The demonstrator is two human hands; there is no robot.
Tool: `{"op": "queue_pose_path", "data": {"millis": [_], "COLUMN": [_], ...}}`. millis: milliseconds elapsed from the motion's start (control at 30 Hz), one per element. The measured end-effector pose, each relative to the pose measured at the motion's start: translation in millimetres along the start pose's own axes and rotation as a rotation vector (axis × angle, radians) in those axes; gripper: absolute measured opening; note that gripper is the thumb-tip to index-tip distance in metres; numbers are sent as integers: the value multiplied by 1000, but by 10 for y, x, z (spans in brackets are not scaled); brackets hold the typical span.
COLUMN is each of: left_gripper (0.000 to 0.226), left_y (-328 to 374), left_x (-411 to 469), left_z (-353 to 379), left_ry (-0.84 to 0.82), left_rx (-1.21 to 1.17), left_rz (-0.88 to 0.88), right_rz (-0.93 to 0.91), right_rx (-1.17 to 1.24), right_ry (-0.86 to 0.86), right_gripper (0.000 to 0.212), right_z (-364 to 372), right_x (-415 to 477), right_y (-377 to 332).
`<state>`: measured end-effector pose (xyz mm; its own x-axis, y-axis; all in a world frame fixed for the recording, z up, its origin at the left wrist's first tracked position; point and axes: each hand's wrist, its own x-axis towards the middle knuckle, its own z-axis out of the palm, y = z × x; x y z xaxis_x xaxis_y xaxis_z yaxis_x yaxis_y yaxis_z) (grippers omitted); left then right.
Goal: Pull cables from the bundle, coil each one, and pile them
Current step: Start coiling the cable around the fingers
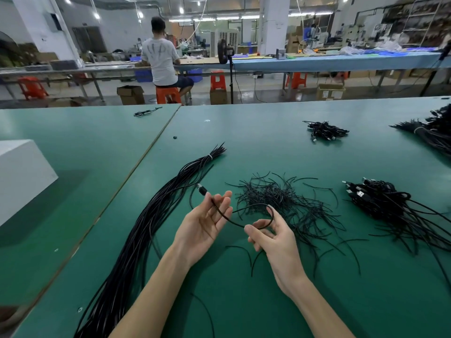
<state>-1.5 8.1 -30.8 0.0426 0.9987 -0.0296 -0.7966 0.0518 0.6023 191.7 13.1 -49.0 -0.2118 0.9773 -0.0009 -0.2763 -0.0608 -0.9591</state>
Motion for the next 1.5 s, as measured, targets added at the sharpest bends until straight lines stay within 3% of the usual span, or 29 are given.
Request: {"op": "queue_pose_path", "data": {"millis": [133,267,367,533,633,767,867,1133,1300,1500], "left_gripper": [43,61,64,60,45,54,55,49,53,66], "left_y": [0,-22,-15,-27,-9,-18,-55,-50,-72,-65], "left_x": [-19,7,13,10,12,25,53,61,39,16], "left_z": [9,2,-21,-56,-55,-45,-13,-61,-33,-32], "left_ry": [-78,-77,-68,40,63,45,11,-17,19,73], "left_rx": [99,97,79,114,79,91,42,-8,213,329], "left_rz": [-27,5,14,-29,-45,-23,-30,-15,44,-45], "right_rz": [-6,-68,-170,-279,-351,-364,-405,-418,-462,-418], "right_rx": [20,-269,-520,-659,-748,-855,-1034,-927,-946,-944], "right_ry": [11,-65,-146,-132,-71,-159,-191,-125,-176,-253], "right_gripper": [100,30,9,9,10,2,16,9,11,10], "right_z": [-18,5,54,91,93,103,99,94,112,123], "right_x": [-7,-31,-54,-60,-66,-84,-84,-98,-106,-134], "right_y": [11,7,12,46,60,56,109,101,87,101]}}
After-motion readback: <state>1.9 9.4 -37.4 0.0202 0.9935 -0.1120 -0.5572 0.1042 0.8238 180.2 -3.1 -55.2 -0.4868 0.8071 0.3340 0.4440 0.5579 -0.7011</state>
